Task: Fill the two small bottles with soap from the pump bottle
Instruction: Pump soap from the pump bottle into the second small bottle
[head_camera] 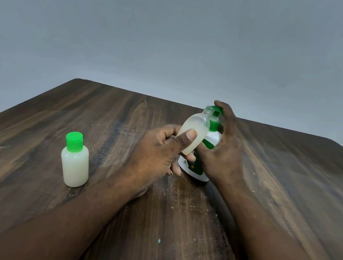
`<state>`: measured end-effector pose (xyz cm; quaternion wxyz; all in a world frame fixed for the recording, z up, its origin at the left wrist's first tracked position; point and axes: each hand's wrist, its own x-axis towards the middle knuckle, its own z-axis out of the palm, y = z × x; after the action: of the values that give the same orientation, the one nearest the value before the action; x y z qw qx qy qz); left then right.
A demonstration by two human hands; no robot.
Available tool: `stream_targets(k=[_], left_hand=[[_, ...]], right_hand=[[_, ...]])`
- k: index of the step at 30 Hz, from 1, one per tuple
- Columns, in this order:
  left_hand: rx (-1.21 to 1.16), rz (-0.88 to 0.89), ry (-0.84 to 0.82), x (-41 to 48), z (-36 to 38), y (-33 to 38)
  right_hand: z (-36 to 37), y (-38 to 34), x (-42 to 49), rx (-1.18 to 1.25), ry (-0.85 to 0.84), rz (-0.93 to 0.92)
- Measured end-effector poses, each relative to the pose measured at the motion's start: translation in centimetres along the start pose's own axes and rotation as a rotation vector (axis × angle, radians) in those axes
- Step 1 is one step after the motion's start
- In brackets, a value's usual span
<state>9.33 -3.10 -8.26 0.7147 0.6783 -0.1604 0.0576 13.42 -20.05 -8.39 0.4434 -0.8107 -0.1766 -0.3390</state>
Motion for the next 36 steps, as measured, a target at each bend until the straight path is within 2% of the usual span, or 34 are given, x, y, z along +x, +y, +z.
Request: stream_targets(k=[36], left_hand=[[-0.001,0.0,-0.01,-0.21,0.08,-0.04]], right_hand=[[0.02,-0.03,-0.01,-0.02,0.01,0.008]])
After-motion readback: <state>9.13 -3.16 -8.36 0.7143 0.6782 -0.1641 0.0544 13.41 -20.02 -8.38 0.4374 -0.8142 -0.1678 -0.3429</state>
